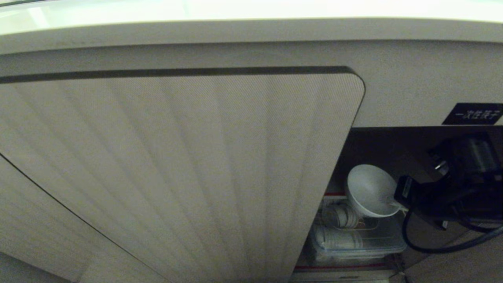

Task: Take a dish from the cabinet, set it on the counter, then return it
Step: Put it back into the cabinet

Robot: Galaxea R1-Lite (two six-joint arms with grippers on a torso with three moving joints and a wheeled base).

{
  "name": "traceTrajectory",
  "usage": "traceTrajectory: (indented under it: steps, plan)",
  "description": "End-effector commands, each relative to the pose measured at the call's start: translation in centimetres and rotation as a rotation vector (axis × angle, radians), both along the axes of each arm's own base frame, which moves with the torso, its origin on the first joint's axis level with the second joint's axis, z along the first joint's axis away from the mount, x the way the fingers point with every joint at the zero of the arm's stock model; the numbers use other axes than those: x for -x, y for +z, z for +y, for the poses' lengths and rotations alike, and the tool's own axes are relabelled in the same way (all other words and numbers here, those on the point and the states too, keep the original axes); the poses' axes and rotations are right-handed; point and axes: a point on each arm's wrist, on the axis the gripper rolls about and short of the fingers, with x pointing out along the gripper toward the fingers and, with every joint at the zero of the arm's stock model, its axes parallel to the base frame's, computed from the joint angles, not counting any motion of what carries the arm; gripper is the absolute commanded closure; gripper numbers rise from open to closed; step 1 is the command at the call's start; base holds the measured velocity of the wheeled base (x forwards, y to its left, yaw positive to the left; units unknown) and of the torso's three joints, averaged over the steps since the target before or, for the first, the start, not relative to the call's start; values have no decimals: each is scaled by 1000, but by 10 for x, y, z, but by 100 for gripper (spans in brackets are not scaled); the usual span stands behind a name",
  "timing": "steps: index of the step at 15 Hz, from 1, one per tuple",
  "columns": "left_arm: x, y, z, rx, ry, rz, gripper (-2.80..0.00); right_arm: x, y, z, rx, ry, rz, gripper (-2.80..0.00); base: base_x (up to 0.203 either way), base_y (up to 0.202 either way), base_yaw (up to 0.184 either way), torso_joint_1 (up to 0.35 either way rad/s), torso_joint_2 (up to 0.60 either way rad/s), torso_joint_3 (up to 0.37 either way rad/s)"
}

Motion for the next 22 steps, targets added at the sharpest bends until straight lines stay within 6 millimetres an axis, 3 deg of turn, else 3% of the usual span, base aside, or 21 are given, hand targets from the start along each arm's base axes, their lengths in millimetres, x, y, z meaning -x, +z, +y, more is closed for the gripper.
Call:
traceTrajectory:
  steps: [1,22]
  plan:
    - [0,0,0,1,0,-1,0,-9,0,1,-2,-4,14,0,0,0,0,0,0,0]
    - [0,0,0,1,1,-1,0,-59,-6,2,-35,-72,3,0,0,0,0,0,0,0]
